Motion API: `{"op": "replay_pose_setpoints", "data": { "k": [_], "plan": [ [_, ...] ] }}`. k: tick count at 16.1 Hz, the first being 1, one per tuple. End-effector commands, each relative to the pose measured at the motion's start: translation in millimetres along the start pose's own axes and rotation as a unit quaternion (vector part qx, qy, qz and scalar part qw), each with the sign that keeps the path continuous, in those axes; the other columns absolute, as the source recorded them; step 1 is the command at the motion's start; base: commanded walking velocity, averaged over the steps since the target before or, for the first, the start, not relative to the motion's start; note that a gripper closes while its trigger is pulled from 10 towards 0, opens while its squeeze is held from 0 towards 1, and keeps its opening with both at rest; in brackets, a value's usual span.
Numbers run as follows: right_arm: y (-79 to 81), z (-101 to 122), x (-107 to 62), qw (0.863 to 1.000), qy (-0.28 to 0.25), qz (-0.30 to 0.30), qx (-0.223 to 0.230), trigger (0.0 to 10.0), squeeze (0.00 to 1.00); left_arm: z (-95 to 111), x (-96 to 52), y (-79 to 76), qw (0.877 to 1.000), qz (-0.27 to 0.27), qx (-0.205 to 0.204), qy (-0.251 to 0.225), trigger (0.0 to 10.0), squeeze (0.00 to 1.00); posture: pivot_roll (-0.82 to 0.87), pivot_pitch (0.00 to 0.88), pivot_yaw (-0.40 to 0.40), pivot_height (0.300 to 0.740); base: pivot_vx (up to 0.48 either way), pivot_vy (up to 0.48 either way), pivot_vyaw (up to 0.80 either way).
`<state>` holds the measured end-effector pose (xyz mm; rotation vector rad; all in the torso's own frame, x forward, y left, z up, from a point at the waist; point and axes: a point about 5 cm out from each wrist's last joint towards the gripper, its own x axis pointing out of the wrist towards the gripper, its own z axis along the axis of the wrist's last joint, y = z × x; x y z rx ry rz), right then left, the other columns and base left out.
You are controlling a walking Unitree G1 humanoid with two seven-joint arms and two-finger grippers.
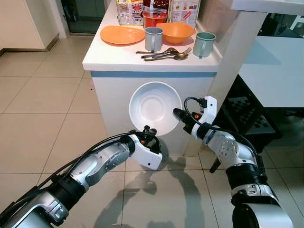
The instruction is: Setting the table
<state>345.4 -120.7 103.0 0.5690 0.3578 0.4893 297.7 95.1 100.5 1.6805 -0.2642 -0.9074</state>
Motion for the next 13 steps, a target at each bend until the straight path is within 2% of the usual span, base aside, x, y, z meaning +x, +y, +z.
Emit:
{"op": "replay_pose_setpoints", "data": {
  "k": [1,4,5,6,7,13],
  "plan": [
    [1.6,5.2,1.4,1.0,-0.009,0.007,0.002,0.0,0.0,0.2,1.5,8.5,1.0,0.01,0.01,-0.004,10.0,0.0,0.09,0.0,-0.055,0.74,0.0,0.0,0.0],
    [1.4,6.3,1.5,1.0,-0.013,0.007,0.001,0.0,0.0,-0.8,1.8,8.7,1.0,0.006,-0.003,-0.002,10.0,0.0,0.09,0.0,-0.055,0.74,0.0,0.0,0.0],
    [1.4,6.5,1.8,1.0,-0.014,0.007,0.001,0.0,0.0,-1.5,1.8,9.4,1.0,0.008,-0.015,0.001,10.0,0.44,0.1,0.0,-0.053,0.74,0.0,0.0,0.0],
    [1.4,6.7,1.9,1.0,-0.015,0.007,0.002,0.0,0.0,-1.9,1.7,10.8,0.999,0.01,-0.034,0.004,10.0,1.0,0.1,0.0,-0.053,0.74,0.0,0.0,0.0],
    [1.4,6.8,1.9,1.0,-0.016,0.006,0.002,0.0,0.0,-2.2,1.5,11.6,0.999,0.01,-0.05,0.007,10.0,1.0,0.1,0.0,-0.052,0.74,0.0,0.0,0.0],
    [-1.1,7.3,1.7,1.0,-0.021,-0.008,0.005,0.0,0.0,-1.8,1.3,14.9,0.999,0.008,-0.049,0.003,10.0,1.0,0.09,0.0,-0.049,0.74,0.0,0.0,0.0]
  ]
}}
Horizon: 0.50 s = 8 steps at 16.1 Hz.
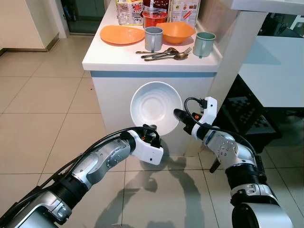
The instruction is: Setting the table
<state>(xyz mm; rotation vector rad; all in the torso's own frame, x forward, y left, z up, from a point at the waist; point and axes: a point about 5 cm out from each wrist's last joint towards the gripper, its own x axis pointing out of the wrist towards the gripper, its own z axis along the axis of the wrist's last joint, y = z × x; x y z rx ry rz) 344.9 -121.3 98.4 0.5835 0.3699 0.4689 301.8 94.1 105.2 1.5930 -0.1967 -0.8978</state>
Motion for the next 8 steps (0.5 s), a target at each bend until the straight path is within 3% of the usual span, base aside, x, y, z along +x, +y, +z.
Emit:
{"op": "replay_pose_setpoints", "data": {
  "k": [1,3,4,5,8],
  "plan": [
    [-0.4,11,1.4,1.0,-0.023,-0.012,-0.007,0.0,0.0,4,0.2,11.8,1.0,0.02,0.016,-0.013,10.0,1.0,0.09,0.0,-0.049,0.74,0.0,0.0,0.0],
    [-5.0,12,1.5,0.999,-0.026,-0.039,-0.009,0.0,0.0,8,1.0,14.0,0.999,0.025,0.035,-0.025,10.0,1.0,0.09,0.0,-0.051,0.74,0.0,0.0,0.0],
    [-9.8,15,1.2,0.997,-0.037,-0.068,0.001,0.0,0.0,12,1.8,14.5,0.998,0.025,0.038,-0.039,10.0,0.82,0.09,0.0,-0.05,0.74,0.0,0.0,0.0],
    [-15.8,19,0.2,0.993,-0.054,-0.1,0.018,0.0,0.0,18,2.5,15.9,0.997,0.03,0.035,-0.058,10.0,0.0,0.09,0.0,-0.05,0.74,0.0,0.0,0.0],
    [-33.5,29,-6.0,0.975,-0.105,-0.169,0.098,0.0,0.0,35,2.2,18.0,0.992,0.043,0.028,-0.114,10.0,0.0,0.09,0.0,-0.048,0.74,0.0,0.0,0.0]
  ]
}}
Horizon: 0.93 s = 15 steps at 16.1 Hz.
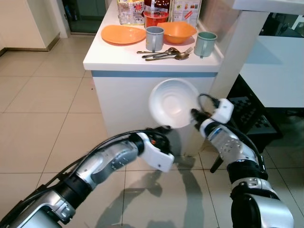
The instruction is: Setting the table
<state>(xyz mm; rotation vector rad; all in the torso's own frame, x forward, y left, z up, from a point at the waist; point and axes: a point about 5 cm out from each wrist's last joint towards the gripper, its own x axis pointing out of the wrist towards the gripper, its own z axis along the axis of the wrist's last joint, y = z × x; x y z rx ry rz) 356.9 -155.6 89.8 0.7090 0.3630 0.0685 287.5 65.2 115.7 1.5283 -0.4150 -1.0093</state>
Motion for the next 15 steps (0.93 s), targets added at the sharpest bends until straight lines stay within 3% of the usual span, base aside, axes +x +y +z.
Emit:
{"op": "replay_pose_setpoints", "data": {
  "k": [1,2,3,4,5,6,7,8,10,11,13,15],
  "plan": [
    [-3.5,19,0.2,0.998,-0.044,-0.026,0.021,0.0,0.0,4,0.0,7.5,1.0,0.024,-0.007,-0.015,10.0,0.0,0.09,0.0,-0.045,0.74,0.0,0.0,0.0],
    [-7.5,22,-0.9,0.998,-0.051,-0.039,0.018,0.0,0.0,2,-0.6,9.5,0.999,0.041,-0.025,-0.009,10.0,0.0,0.09,0.0,-0.045,0.74,0.0,0.0,0.0],
    [-16.3,35,-7.7,0.994,-0.079,-0.06,-0.054,0.0,0.0,-18,-6.1,22.4,0.974,0.135,-0.177,0.048,10.0,0.0,0.09,0.0,-0.044,0.74,0.0,0.0,0.0],
    [-15.3,39,-10.7,0.991,-0.086,-0.054,-0.093,0.0,0.0,-27,-9.8,26.8,0.953,0.171,-0.24,0.072,10.0,0.0,0.09,0.0,-0.044,0.74,0.0,0.0,0.0],
    [-11.9,43,-14.8,0.986,-0.095,-0.042,-0.132,0.0,0.0,-36,-15.4,31.1,0.919,0.211,-0.318,0.094,10.0,0.0,0.08,0.0,-0.043,0.74,0.0,0.0,0.0],
    [3.7,50,-30.8,0.965,-0.116,0.001,-0.235,0.0,0.0,-57,-34.9,28.1,0.817,0.297,-0.47,0.152,10.0,0.4,0.07,0.0,-0.044,0.74,0.0,0.0,0.0],
    [16.0,46,-46.8,0.953,-0.128,0.028,-0.275,4.4,0.0,-67,-51.6,11.8,0.748,0.33,-0.541,0.199,10.0,0.54,0.06,0.0,-0.041,0.74,0.0,0.0,0.0],
    [22.0,39,-63.6,0.952,-0.143,0.035,-0.269,10.0,0.0,-66,-65.9,-6.9,0.707,0.336,-0.579,0.228,10.0,0.3,0.05,0.0,-0.039,0.74,0.0,0.0,0.0],
    [22.0,32,-76.8,0.952,-0.164,0.025,-0.258,10.0,0.0,-64,-77.3,-18.3,0.674,0.342,-0.608,0.245,10.0,0.0,0.05,0.0,-0.038,0.74,0.0,0.0,0.0],
    [19.3,25,-84.3,0.953,-0.16,0.012,-0.258,10.0,0.0,-61,-84.3,-16.5,0.683,0.35,-0.593,0.245,10.0,0.0,0.06,0.0,-0.042,0.74,0.0,0.0,0.0],
    [19.4,20,-92.2,0.946,-0.156,0.007,-0.283,10.0,0.0,-57,-90.1,-11.5,0.684,0.364,-0.585,0.24,10.0,0.0,0.06,0.0,-0.044,0.74,0.0,0.0,0.0],
    [22.0,24,-98.3,0.924,-0.168,-0.013,-0.344,10.0,0.0,-49,-92.3,-15.3,0.687,0.361,-0.58,0.248,10.0,0.0,0.04,0.0,-0.039,0.74,0.0,0.0,0.0]
  ]
}}
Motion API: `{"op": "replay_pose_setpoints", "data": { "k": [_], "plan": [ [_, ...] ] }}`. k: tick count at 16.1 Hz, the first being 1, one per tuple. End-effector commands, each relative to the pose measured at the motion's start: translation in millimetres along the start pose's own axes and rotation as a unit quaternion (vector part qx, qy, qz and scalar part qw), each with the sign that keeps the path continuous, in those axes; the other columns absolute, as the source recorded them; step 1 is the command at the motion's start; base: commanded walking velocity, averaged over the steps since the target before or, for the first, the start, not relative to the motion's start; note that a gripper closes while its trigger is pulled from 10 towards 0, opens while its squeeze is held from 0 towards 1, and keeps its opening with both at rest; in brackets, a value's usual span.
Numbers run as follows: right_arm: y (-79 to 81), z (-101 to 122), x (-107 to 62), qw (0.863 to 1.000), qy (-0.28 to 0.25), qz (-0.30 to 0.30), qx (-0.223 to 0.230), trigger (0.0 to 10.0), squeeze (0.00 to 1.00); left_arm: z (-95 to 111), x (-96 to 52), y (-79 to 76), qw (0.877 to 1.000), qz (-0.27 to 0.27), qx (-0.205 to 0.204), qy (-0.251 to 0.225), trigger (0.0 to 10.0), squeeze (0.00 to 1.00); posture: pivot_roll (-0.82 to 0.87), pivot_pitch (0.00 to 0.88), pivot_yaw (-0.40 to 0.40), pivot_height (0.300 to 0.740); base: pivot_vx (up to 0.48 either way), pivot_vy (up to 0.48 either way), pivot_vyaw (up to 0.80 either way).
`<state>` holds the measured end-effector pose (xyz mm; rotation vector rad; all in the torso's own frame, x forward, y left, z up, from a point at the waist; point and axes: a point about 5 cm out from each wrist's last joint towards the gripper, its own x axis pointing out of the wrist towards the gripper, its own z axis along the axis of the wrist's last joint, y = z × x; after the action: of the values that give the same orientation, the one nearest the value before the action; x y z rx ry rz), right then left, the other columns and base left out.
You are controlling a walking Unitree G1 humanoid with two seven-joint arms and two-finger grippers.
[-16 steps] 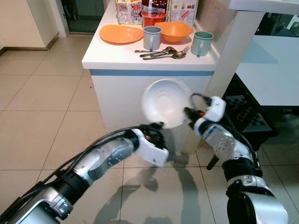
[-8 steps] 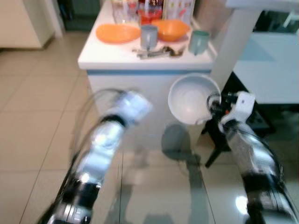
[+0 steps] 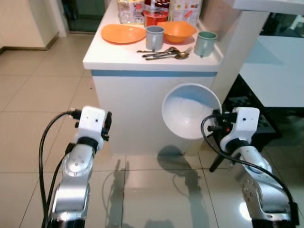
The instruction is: Setting the table
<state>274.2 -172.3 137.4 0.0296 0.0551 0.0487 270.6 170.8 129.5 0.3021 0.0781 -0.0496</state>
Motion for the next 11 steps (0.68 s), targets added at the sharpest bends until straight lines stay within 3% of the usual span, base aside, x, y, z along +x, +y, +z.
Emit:
{"op": "replay_pose_setpoints", "data": {
  "k": [1,4,9,11],
  "plan": [
    [-3.1,19,2.1,0.999,-0.038,-0.013,-0.017,10.0,0.0,5,0.7,-6.4,1.0,-0.001,0.008,-0.001,10.0,0.0,0.04,0.0,-0.042,0.74,0.0,0.0,0.0],
    [-7.8,24,6.2,0.998,-0.048,-0.028,-0.024,10.0,0.0,12,-1.5,-12.1,1.0,0.0,-0.012,-0.004,10.0,0.0,0.05,0.0,-0.036,0.74,0.0,-0.337,0.0],
    [-0.4,22,5.9,0.999,-0.037,-0.021,-0.003,10.0,0.0,17,4.3,-10.5,1.0,0.007,0.002,-0.002,10.0,0.0,0.04,0.0,-0.037,0.74,0.0,-0.48,0.0],
    [0.2,14,8.3,0.999,-0.01,-0.03,-0.01,10.0,0.0,19,8.6,-7.8,1.0,0.012,0.003,-0.001,10.0,0.0,0.03,0.0,-0.03,0.74,0.0,-0.48,0.0]
  ]
}}
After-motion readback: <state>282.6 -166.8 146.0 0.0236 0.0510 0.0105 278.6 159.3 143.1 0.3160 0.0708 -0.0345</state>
